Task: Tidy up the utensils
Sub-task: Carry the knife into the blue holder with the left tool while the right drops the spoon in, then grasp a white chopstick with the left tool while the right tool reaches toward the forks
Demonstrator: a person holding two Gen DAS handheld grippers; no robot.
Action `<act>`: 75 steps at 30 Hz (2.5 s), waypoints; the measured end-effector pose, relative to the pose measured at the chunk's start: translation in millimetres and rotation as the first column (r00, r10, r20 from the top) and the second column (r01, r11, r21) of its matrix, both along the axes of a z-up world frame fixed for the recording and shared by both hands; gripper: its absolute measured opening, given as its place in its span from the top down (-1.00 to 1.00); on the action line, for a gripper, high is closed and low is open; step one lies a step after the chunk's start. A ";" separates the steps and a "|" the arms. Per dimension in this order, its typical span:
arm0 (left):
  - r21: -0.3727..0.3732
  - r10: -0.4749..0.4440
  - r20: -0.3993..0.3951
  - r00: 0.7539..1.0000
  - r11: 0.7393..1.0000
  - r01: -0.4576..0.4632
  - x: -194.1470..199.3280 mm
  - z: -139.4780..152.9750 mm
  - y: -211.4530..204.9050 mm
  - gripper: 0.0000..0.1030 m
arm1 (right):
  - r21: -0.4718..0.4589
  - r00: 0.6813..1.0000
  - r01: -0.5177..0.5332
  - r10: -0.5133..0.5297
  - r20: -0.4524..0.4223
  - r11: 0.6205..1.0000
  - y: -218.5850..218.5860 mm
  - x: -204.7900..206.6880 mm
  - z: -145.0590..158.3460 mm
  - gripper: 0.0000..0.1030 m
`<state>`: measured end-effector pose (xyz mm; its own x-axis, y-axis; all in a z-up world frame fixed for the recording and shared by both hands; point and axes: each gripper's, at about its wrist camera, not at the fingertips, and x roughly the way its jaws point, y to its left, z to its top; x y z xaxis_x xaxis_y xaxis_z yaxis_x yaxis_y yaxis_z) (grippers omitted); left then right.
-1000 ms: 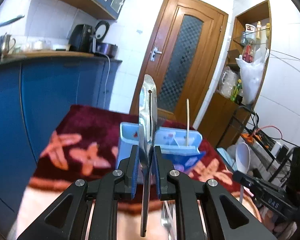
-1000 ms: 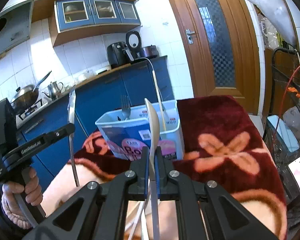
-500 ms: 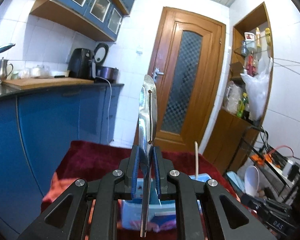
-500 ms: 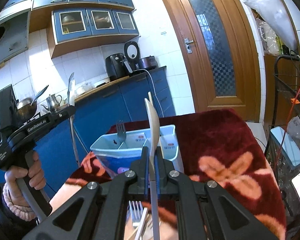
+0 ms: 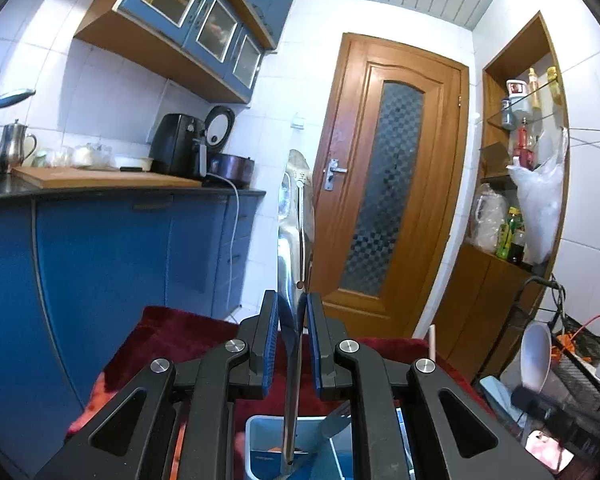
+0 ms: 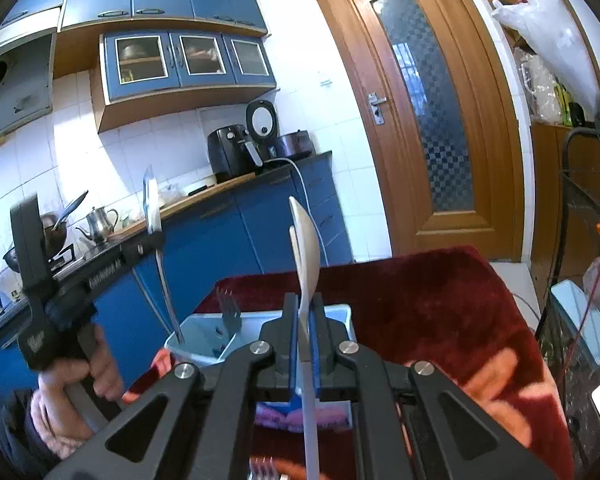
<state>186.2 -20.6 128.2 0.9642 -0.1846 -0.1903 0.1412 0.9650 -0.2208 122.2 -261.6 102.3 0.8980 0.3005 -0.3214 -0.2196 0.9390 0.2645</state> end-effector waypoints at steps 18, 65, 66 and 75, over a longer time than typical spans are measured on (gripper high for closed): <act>-0.007 -0.022 -0.042 0.999 1.000 0.021 9.6 -40.4 -2.9 0.73 | -0.028 0.988 0.069 -0.064 0.141 0.997 14.3 69.1 -7.0 0.87; 0.063 -0.129 -0.276 0.952 0.986 0.152 -96.3 -40.7 -0.1 0.47 | -0.086 0.998 0.033 -0.037 -0.049 0.996 19.1 -46.3 -10.8 0.43; 0.065 -0.133 -0.288 0.948 0.985 0.157 -98.1 -42.6 -1.0 0.47 | -0.093 0.997 0.034 -0.040 -0.063 0.995 19.5 -48.5 -13.0 0.43; 0.081 -0.150 -0.408 0.901 0.977 0.199 -109.2 -67.4 -14.2 0.47 | -0.107 0.982 0.026 -0.045 -0.182 0.994 17.0 -66.1 -39.3 0.43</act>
